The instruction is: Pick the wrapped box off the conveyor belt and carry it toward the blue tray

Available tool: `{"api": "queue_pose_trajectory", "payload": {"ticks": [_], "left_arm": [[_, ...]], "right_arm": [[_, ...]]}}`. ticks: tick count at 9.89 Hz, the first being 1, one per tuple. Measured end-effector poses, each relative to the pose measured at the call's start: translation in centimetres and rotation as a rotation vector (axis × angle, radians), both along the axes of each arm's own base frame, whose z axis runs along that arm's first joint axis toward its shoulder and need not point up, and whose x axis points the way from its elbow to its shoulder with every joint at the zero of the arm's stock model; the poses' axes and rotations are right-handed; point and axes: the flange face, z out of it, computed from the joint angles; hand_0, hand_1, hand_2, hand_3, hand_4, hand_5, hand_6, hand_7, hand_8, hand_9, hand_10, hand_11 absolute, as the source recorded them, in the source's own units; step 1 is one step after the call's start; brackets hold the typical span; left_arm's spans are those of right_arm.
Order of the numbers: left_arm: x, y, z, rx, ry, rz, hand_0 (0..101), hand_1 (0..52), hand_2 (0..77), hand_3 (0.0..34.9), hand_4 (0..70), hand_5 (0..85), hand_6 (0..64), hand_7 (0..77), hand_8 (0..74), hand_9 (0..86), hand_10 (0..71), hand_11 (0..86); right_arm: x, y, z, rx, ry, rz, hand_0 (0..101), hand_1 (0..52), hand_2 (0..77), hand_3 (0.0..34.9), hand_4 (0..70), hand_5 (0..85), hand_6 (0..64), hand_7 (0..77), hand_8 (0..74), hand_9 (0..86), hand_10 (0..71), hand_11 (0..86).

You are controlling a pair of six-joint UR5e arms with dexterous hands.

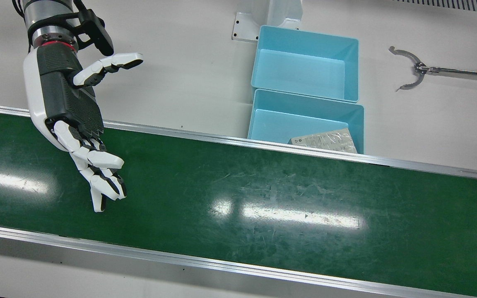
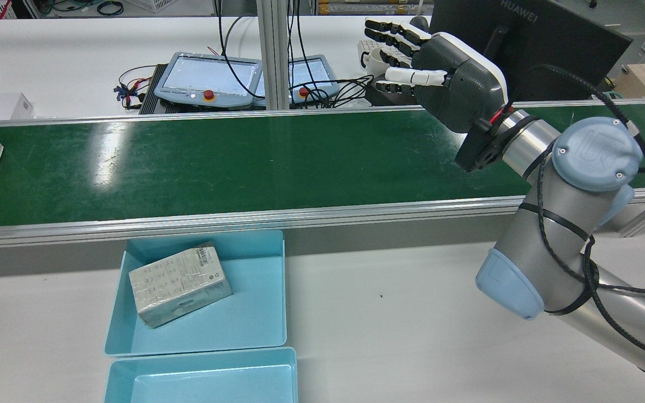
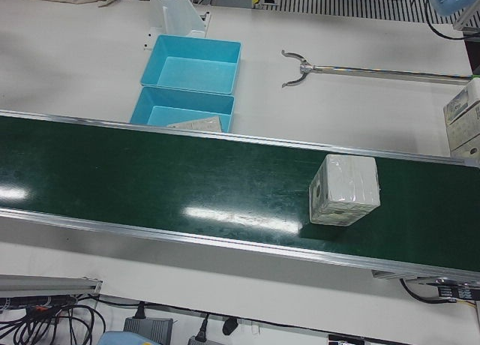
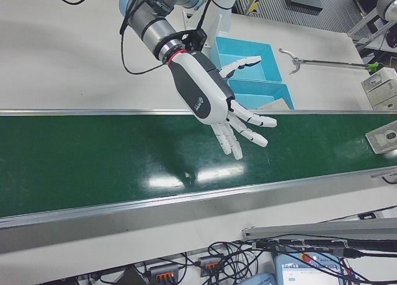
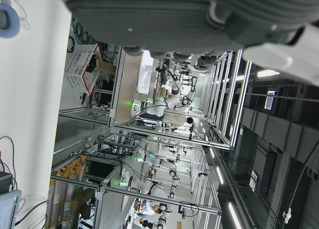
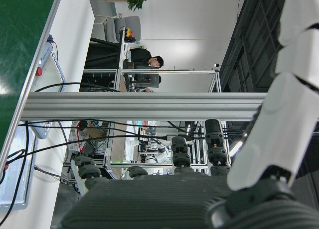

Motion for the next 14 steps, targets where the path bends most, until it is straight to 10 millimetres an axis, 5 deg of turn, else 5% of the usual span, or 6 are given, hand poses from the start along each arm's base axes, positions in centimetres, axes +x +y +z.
{"api": "queue_pose_trajectory", "payload": {"ticks": [5, 14], "left_arm": [[0.0, 0.0, 0.0, 0.000, 0.000, 0.000, 0, 0.0, 0.5, 0.0, 0.0, 0.5, 0.0, 0.5, 0.5, 0.0, 0.5, 0.0], [0.0, 0.0, 0.0, 0.000, 0.000, 0.000, 0, 0.0, 1.1, 0.0, 0.0, 0.5, 0.0, 0.5, 0.5, 0.0, 0.0, 0.0]], "right_arm": [[0.4, -0.6, 0.6, -0.007, 0.003, 0.017, 40, 8.2, 13.1, 30.5, 8.2, 20.2, 0.0, 11.4, 0.0, 1.6, 5.4, 7.1], [-0.1, -1.0, 1.3, -0.020, 0.008, 0.012, 38, 6.5, 13.1, 30.4, 13.6, 22.4, 0.0, 13.6, 0.0, 1.6, 5.4, 8.7]]}}
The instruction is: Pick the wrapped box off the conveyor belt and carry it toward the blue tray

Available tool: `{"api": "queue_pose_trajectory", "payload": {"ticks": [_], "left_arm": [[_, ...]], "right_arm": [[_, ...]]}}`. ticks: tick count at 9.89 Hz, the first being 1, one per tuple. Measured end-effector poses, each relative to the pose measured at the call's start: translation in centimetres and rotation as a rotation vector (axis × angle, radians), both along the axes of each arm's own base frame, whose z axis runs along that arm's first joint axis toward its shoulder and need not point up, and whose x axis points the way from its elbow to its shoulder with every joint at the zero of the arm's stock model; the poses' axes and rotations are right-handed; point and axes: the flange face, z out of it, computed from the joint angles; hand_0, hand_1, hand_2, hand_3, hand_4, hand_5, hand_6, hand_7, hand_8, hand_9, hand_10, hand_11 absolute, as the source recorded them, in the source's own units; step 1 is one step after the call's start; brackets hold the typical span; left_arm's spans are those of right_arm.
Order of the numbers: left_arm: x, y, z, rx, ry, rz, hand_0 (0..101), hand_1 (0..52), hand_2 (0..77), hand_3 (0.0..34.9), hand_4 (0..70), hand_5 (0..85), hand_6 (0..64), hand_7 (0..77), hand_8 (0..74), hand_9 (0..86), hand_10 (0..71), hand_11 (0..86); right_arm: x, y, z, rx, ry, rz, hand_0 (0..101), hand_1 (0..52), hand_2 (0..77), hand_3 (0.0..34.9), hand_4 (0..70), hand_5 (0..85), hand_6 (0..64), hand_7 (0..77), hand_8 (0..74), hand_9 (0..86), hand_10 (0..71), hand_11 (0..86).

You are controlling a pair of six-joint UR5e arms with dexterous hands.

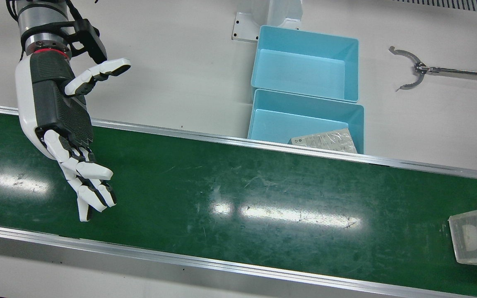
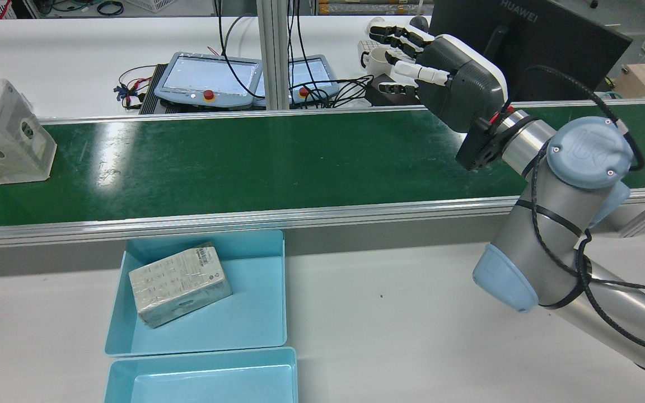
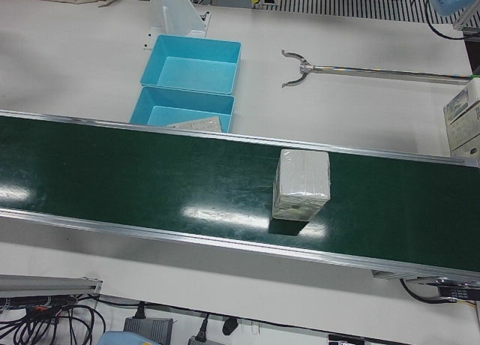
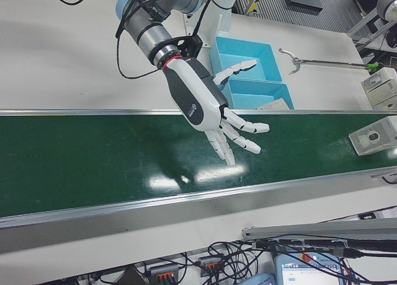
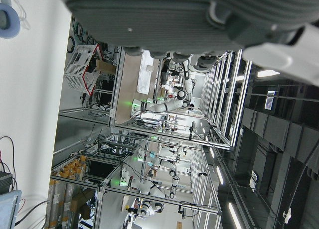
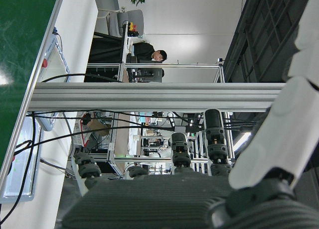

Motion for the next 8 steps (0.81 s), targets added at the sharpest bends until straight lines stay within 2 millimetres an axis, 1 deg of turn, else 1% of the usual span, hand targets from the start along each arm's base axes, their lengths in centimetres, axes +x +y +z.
{"api": "queue_pose_trajectory", "payload": {"ticks": [1, 2, 3, 4, 7, 8], "left_arm": [[0.00, 0.00, 0.00, 0.000, 0.000, 0.000, 0, 0.0, 0.5, 0.0, 0.0, 0.5, 0.0, 0.5, 0.5, 0.0, 0.5, 0.0], [0.00, 0.00, 0.00, 0.000, 0.000, 0.000, 0, 0.0, 0.5, 0.0, 0.0, 0.5, 0.0, 0.5, 0.0, 0.5, 0.5, 0.0], [0.00, 0.00, 0.00, 0.000, 0.000, 0.000, 0, 0.0, 0.5, 0.0, 0.0, 0.5, 0.0, 0.5, 0.0, 0.5, 0.0, 0.0], [0.00, 0.00, 0.00, 0.000, 0.000, 0.000, 0, 0.0, 0.5, 0.0, 0.0, 0.5, 0.0, 0.5, 0.5, 0.5, 0.0, 0.0], [0.00, 0.00, 0.00, 0.000, 0.000, 0.000, 0, 0.0, 0.5, 0.0, 0.0, 0.5, 0.0, 0.5, 0.5, 0.5, 0.5, 0.0], [0.00, 0.00, 0.00, 0.000, 0.000, 0.000, 0, 0.0, 0.5, 0.0, 0.0, 0.5, 0.0, 0.5, 0.5, 0.5, 0.5, 0.0]], "right_arm": [[-0.22, -0.19, 0.13, 0.000, -0.001, -0.001, 38, 6.5, 13.1, 30.4, 13.6, 22.4, 0.0, 13.6, 0.0, 1.6, 5.4, 8.7], [-0.38, -0.36, 0.19, 0.003, -0.003, -0.002, 38, 6.5, 14.7, 30.9, 14.7, 26.2, 0.0, 14.7, 0.0, 1.6, 5.4, 8.7], [-0.49, -0.47, 0.24, 0.005, -0.004, -0.002, 38, 6.5, 14.7, 30.9, 14.7, 26.2, 0.0, 14.7, 0.0, 1.6, 5.4, 8.7], [-0.63, -0.49, 0.25, 0.007, -0.005, -0.003, 38, 7.6, 15.3, 30.0, 14.7, 27.3, 0.0, 14.7, 0.0, 1.6, 5.4, 8.7], [-0.76, -0.37, 0.14, 0.012, -0.005, -0.007, 38, 7.6, 15.3, 30.1, 14.7, 27.3, 0.0, 14.7, 0.0, 1.6, 5.4, 8.7], [-0.90, -0.30, 0.23, 0.012, -0.001, -0.009, 38, 7.6, 15.3, 30.1, 14.7, 25.1, 0.0, 14.7, 0.0, 1.6, 5.4, 8.7]]}}
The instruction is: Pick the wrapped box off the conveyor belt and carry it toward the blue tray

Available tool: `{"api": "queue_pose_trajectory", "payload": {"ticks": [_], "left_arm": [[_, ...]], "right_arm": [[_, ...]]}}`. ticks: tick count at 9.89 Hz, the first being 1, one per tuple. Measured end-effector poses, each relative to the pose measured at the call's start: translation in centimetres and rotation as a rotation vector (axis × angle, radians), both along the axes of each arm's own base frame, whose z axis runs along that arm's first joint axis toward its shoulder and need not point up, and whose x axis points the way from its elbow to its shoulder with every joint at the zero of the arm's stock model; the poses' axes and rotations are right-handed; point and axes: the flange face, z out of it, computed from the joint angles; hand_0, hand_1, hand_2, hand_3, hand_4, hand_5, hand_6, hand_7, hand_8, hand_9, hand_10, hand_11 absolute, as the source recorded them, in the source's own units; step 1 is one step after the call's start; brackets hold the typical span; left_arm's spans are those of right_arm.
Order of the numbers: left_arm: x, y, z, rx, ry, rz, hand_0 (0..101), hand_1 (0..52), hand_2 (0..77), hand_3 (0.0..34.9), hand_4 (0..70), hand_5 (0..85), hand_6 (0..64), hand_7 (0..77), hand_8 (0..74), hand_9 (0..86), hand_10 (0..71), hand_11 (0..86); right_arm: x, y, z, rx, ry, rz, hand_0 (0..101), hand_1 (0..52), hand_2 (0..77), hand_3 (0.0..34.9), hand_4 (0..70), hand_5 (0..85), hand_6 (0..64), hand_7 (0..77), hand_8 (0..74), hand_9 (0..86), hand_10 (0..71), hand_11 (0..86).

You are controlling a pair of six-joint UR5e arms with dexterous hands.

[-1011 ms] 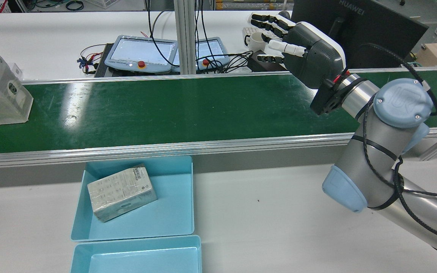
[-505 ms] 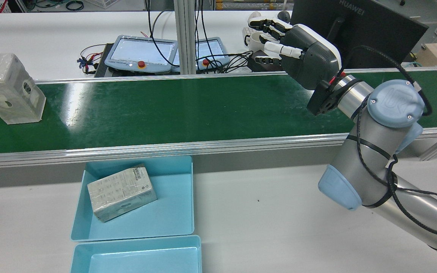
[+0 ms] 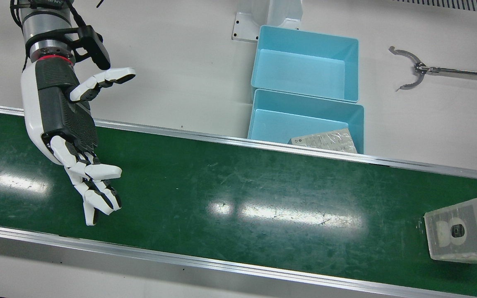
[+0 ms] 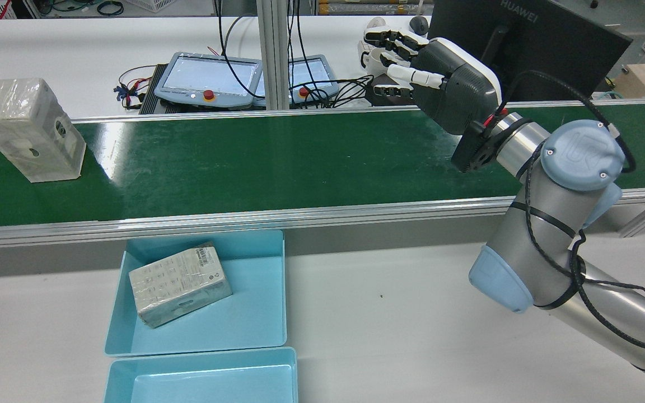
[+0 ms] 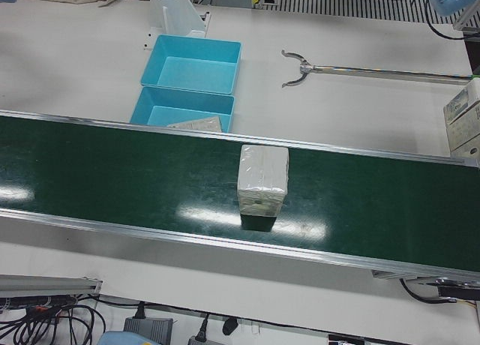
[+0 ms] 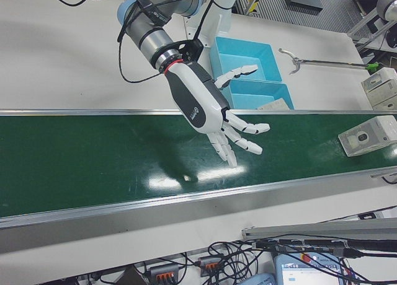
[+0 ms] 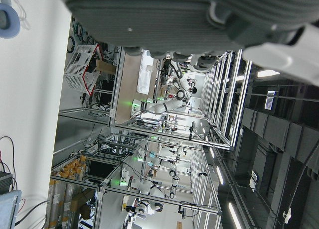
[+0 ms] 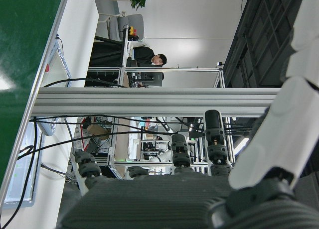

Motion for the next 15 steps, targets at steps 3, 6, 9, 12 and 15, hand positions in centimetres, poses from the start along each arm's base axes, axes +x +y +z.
{"api": "queue_pose_trajectory", "payload": {"ticks": [3, 6, 9, 12, 15], "left_arm": [[0.00, 0.00, 0.00, 0.000, 0.000, 0.000, 0, 0.0, 1.1, 0.0, 0.0, 0.5, 0.0, 0.5, 0.5, 0.0, 0.0, 0.0], [0.00, 0.00, 0.00, 0.000, 0.000, 0.000, 0, 0.0, 0.5, 0.0, 0.0, 0.5, 0.0, 0.5, 0.0, 0.5, 0.5, 0.0], [0.00, 0.00, 0.00, 0.000, 0.000, 0.000, 0, 0.0, 1.1, 0.0, 0.0, 0.5, 0.0, 0.5, 0.5, 0.0, 0.0, 0.0], [0.00, 0.00, 0.00, 0.000, 0.000, 0.000, 0, 0.0, 1.1, 0.0, 0.0, 0.5, 0.0, 0.5, 0.0, 0.5, 0.0, 0.0], [0.00, 0.00, 0.00, 0.000, 0.000, 0.000, 0, 0.0, 0.5, 0.0, 0.0, 0.5, 0.0, 0.5, 0.0, 0.5, 0.5, 0.0]], "right_arm": [[-0.15, 0.16, 0.57, -0.007, 0.007, -0.003, 38, 7.6, 15.3, 30.1, 10.9, 24.0, 0.0, 12.0, 0.0, 1.6, 7.1, 9.8], [-0.08, 0.18, 0.68, -0.009, 0.005, -0.003, 38, 7.6, 16.9, 30.3, 12.0, 34.9, 0.0, 15.3, 0.0, 2.2, 8.7, 13.1], [-0.19, 0.24, 0.66, -0.009, 0.004, -0.006, 37, 10.4, 36.0, 30.2, 16.4, 70.4, 6.0, 29.5, 8.2, 18.0, 16.4, 24.0], [-0.40, 0.29, 0.62, -0.008, 0.005, -0.008, 36, 10.4, 35.5, 30.0, 17.5, 60.0, 2.7, 21.8, 4.9, 10.9, 11.4, 18.0], [-0.43, 0.30, 0.63, -0.008, 0.006, -0.009, 39, 12.0, 27.8, 30.1, 14.2, 16.4, 0.0, 8.2, 0.0, 1.6, 6.5, 9.8]]}}
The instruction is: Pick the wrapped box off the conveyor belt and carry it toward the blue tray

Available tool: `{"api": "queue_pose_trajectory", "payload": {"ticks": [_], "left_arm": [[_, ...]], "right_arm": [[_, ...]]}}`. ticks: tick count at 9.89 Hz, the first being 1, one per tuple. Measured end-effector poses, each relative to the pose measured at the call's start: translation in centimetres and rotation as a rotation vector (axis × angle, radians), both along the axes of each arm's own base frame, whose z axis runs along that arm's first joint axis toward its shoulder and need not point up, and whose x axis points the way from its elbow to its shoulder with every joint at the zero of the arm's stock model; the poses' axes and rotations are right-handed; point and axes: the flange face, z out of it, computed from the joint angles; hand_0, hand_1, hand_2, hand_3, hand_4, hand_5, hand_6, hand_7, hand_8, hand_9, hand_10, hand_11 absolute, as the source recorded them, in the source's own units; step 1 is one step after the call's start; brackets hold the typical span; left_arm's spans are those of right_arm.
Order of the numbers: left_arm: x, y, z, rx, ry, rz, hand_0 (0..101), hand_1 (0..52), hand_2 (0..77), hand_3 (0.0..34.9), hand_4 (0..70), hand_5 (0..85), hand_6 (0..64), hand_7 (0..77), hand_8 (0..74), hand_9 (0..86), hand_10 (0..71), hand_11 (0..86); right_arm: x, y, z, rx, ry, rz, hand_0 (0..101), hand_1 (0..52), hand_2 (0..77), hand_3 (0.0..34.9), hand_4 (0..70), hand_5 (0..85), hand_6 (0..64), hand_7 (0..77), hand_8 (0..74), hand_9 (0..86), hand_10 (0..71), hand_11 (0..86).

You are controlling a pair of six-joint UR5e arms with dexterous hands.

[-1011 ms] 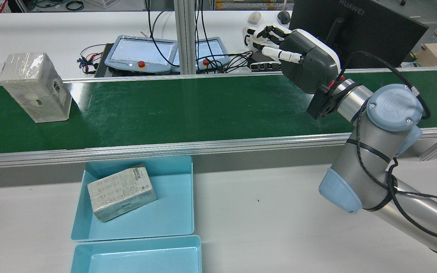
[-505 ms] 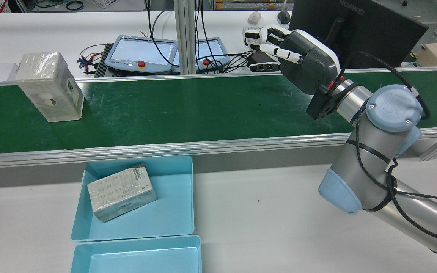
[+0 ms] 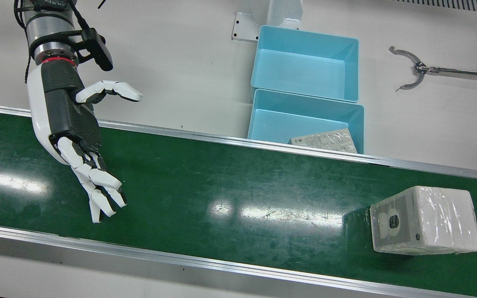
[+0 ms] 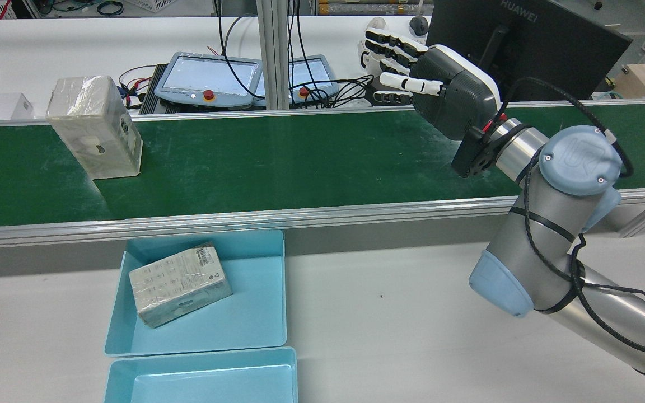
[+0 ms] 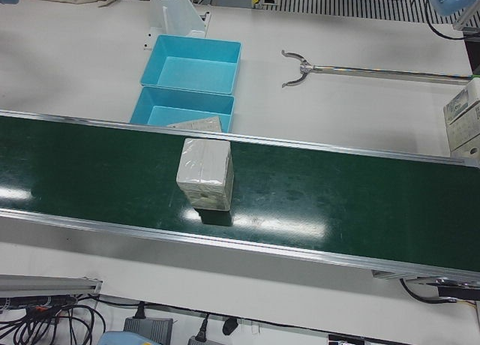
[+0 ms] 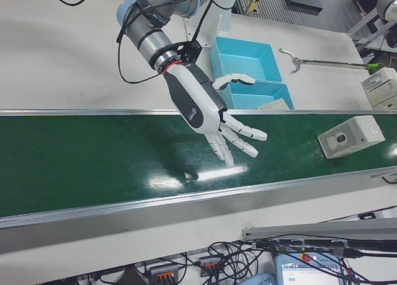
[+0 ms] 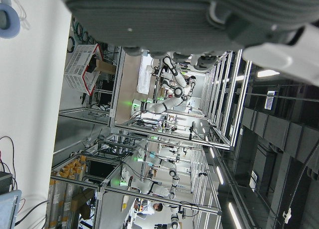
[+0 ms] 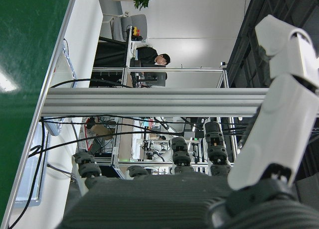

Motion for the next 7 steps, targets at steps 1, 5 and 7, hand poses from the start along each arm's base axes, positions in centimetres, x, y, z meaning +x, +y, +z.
{"api": "queue_pose_trajectory", "payload": {"ticks": [1, 5, 7], "left_arm": [[0.00, 0.00, 0.00, 0.000, 0.000, 0.000, 0, 0.0, 1.1, 0.0, 0.0, 0.5, 0.0, 0.5, 0.0, 0.5, 0.5, 0.0], [0.00, 0.00, 0.00, 0.000, 0.000, 0.000, 0, 0.0, 0.5, 0.0, 0.0, 0.5, 0.0, 0.5, 0.5, 0.0, 0.5, 0.0], [0.00, 0.00, 0.00, 0.000, 0.000, 0.000, 0, 0.0, 0.5, 0.0, 0.0, 0.5, 0.0, 0.5, 0.0, 0.5, 0.0, 0.0]], "right_arm": [[0.00, 0.00, -0.01, 0.000, 0.000, 0.000, 39, 12.0, 27.8, 30.1, 14.2, 16.4, 0.0, 8.2, 0.0, 1.6, 6.5, 9.8], [0.07, -0.03, 0.08, -0.001, 0.001, 0.001, 40, 12.0, 27.3, 30.1, 12.0, 12.5, 0.0, 8.2, 0.0, 1.1, 6.0, 8.7], [0.07, -0.05, 0.11, -0.002, 0.001, 0.001, 40, 12.0, 27.3, 30.1, 12.0, 12.5, 0.0, 8.2, 0.0, 1.1, 6.0, 8.7]]}}
